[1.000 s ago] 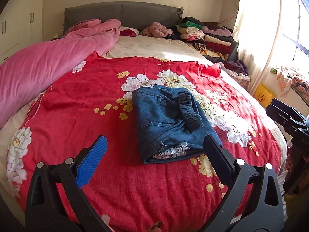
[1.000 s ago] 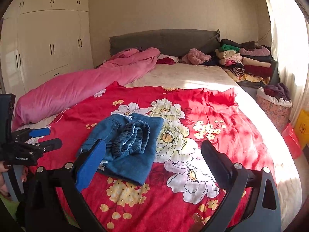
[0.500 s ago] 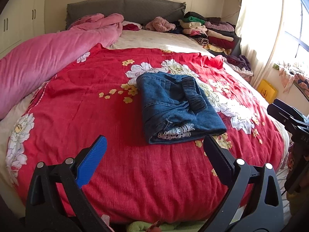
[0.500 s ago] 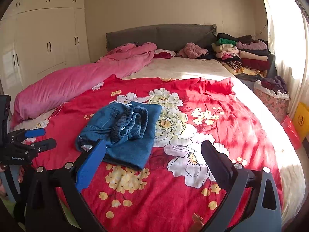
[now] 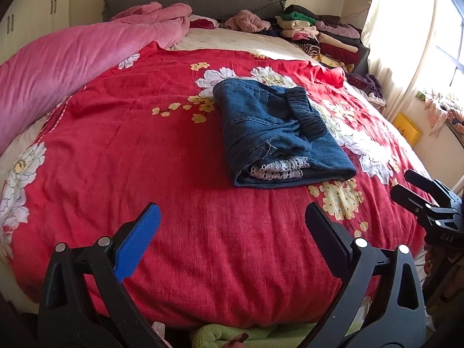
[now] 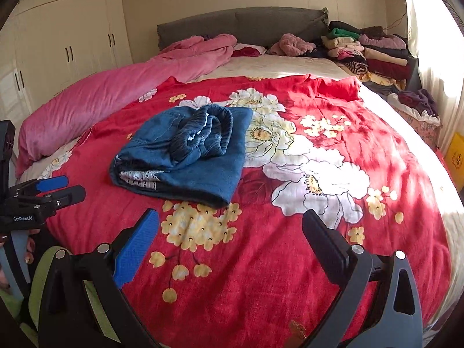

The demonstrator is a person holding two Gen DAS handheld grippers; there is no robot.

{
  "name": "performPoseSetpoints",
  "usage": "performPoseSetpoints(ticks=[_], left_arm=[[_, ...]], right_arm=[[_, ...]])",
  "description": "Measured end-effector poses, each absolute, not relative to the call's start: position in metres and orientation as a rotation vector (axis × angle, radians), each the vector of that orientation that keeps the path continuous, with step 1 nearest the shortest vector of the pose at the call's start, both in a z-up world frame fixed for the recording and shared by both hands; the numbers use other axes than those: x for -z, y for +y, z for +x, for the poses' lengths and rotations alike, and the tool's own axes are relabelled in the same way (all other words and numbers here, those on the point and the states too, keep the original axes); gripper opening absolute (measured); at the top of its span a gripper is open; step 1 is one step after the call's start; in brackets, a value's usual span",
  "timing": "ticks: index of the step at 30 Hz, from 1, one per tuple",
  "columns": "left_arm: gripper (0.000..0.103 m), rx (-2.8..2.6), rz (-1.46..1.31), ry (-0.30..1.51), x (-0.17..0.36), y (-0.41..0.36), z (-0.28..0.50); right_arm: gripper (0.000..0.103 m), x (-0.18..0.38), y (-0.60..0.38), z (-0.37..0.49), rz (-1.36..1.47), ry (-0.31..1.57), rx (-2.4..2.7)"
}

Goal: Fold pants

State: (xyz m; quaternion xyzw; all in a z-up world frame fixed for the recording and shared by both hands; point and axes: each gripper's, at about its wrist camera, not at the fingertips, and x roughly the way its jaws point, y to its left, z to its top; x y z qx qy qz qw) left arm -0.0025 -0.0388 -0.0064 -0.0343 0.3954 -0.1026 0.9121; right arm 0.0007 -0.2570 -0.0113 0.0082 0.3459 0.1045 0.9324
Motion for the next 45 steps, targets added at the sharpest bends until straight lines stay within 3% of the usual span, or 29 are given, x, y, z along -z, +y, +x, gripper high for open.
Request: performPoseSetpoints(ticks=[45], left_arm=[[0.094, 0.182, -0.059, 0.858, 0.0156, -0.0385, 0.0001]], right_arm=[[0.098, 0.0115, -0.2483, 0.0041, 0.010, 0.716, -0.223]])
